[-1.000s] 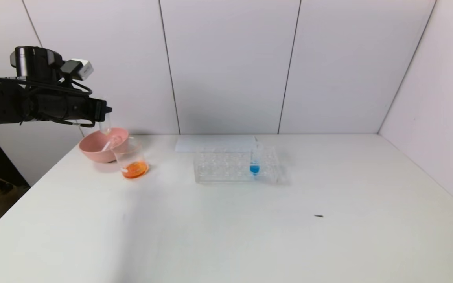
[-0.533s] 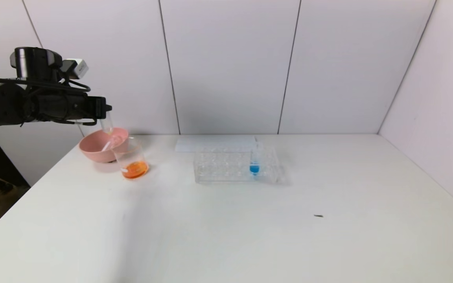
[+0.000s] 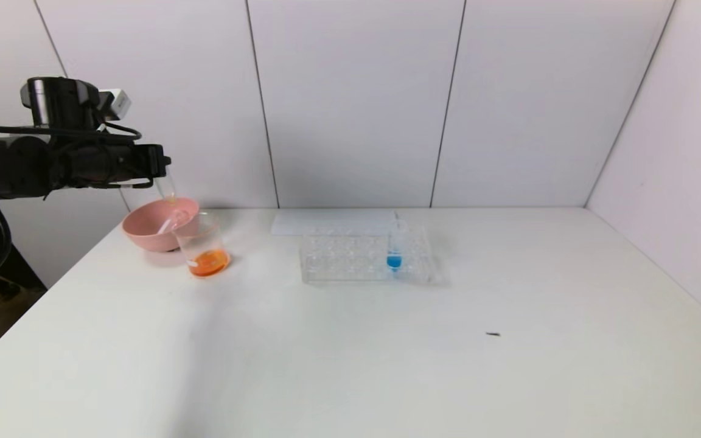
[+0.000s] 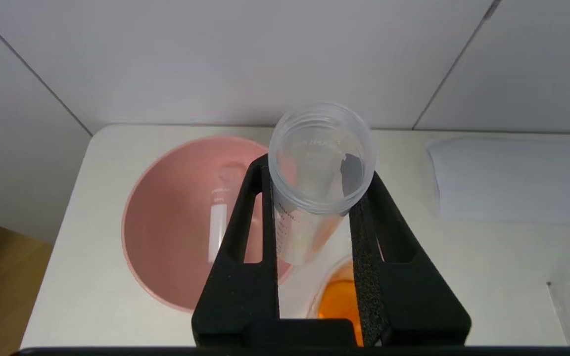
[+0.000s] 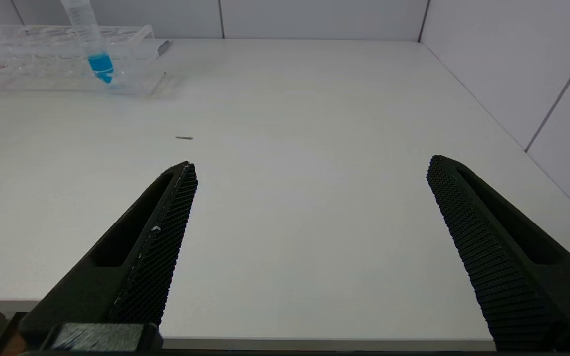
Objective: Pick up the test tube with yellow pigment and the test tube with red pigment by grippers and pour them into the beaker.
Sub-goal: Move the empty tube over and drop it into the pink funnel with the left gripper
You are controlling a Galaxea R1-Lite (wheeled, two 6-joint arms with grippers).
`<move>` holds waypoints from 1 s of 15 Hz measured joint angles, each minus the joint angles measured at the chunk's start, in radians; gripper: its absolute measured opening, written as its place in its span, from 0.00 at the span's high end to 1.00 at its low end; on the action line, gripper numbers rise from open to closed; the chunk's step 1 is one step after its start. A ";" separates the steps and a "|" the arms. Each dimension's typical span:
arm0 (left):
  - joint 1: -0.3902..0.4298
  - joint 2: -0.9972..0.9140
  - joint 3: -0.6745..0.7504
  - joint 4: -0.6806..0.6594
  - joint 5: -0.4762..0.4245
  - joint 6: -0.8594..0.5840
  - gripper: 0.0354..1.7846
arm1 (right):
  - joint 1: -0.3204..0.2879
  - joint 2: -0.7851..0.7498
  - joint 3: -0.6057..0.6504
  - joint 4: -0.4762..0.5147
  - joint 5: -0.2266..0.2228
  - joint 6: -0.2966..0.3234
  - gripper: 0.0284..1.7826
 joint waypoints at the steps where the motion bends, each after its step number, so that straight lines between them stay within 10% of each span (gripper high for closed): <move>1: 0.003 0.015 -0.001 -0.044 -0.001 0.001 0.77 | 0.000 0.000 0.000 0.000 0.000 0.000 0.05; 15: 0.064 0.182 -0.108 -0.095 -0.002 0.003 0.77 | 0.000 0.000 0.000 0.000 0.000 0.000 0.05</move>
